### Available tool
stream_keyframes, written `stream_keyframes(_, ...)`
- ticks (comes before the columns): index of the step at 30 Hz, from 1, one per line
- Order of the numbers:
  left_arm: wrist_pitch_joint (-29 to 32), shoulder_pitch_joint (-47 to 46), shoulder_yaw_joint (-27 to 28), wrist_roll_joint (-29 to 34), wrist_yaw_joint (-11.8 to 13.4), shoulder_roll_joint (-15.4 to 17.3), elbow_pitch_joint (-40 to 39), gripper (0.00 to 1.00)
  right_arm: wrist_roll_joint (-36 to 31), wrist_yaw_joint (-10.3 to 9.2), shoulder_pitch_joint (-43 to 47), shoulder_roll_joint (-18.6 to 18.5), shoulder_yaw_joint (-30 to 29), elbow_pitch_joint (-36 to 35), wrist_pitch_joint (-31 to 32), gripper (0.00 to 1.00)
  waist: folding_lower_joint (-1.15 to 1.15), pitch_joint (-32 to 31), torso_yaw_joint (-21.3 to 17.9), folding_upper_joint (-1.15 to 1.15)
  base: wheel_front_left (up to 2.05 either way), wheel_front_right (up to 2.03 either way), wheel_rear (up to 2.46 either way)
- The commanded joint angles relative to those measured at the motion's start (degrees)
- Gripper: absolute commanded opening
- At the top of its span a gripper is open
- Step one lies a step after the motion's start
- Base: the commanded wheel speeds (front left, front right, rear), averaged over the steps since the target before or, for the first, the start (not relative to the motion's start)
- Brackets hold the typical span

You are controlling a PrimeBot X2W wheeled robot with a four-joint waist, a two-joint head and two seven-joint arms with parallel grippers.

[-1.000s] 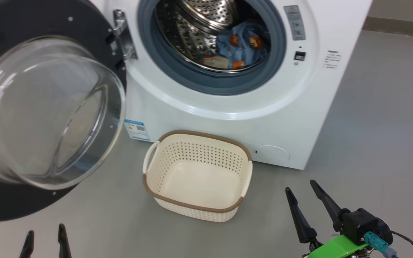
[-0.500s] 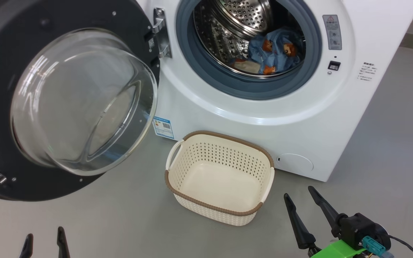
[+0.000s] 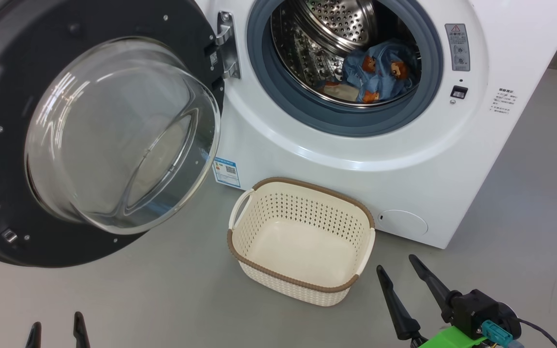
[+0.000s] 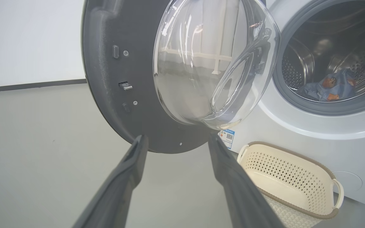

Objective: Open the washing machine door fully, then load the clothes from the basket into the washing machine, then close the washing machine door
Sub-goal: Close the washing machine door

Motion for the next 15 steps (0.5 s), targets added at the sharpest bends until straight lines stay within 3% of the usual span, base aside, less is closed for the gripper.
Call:
stream_keyframes(1,-0.37,-0.67,1.9,-0.15,0.48,0.42,-1.53,1.0,-0.29,0.08,-1.8,-0.03,1.6,-1.14,-0.28,1.0,0.0,-0.03,-0.03,0.0,0.0,0.0,0.0)
stream_keyframes(15,-0.37,-0.62,1.8,0.1,0.5,0.68,-1.56,1.0,-0.29,0.08,-0.95,0.01,0.84,-1.61,-0.28,1.0,0.0,-0.21,-0.24,0.0,0.0,0.0,0.0)
